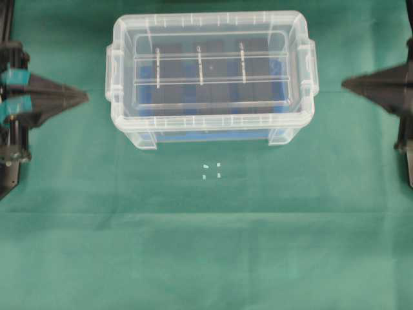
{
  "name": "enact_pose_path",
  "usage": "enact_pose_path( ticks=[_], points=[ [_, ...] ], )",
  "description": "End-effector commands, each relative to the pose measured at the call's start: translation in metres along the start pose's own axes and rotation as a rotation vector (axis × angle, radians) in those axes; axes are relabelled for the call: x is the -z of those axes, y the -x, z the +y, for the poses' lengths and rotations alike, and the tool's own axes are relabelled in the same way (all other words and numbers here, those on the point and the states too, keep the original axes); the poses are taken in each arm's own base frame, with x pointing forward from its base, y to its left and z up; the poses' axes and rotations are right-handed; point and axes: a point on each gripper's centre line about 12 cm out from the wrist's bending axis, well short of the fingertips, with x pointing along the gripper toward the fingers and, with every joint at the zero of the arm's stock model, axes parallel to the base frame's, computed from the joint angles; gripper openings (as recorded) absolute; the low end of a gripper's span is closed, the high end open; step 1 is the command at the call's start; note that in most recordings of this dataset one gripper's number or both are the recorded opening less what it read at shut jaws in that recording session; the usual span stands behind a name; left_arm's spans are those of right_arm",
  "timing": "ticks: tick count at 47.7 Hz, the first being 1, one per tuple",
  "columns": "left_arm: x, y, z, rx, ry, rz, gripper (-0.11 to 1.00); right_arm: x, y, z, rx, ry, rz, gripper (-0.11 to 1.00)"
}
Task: Clamp the lid of the box with both arms, then lift and open it.
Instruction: 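Lower both grippers toward the left and right ends of the lid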
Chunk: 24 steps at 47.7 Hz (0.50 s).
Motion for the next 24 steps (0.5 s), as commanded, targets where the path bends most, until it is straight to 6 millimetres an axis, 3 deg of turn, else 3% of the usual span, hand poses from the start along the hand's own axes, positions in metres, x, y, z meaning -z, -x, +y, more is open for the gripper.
enact_pose_path(
  ticks=[1, 10, 24],
  points=[
    [-0.01, -0.002, 0.01, -0.047, -0.004, -0.015, 0.01, -0.011, -0.002, -0.015, 0.07, 0.016, -0.02, 0.0],
    [-0.01, -0.002, 0.022, -0.106, -0.002, 0.002, 0.01, -0.009, -0.001, -0.037, 0.177, 0.026, 0.005, 0.0],
    [-0.004, -0.002, 0.023, -0.114, 0.023, 0.129, 0.01, 0.005, 0.001, -0.047, 0.228, -0.018, 0.227, 0.0]
  ],
)
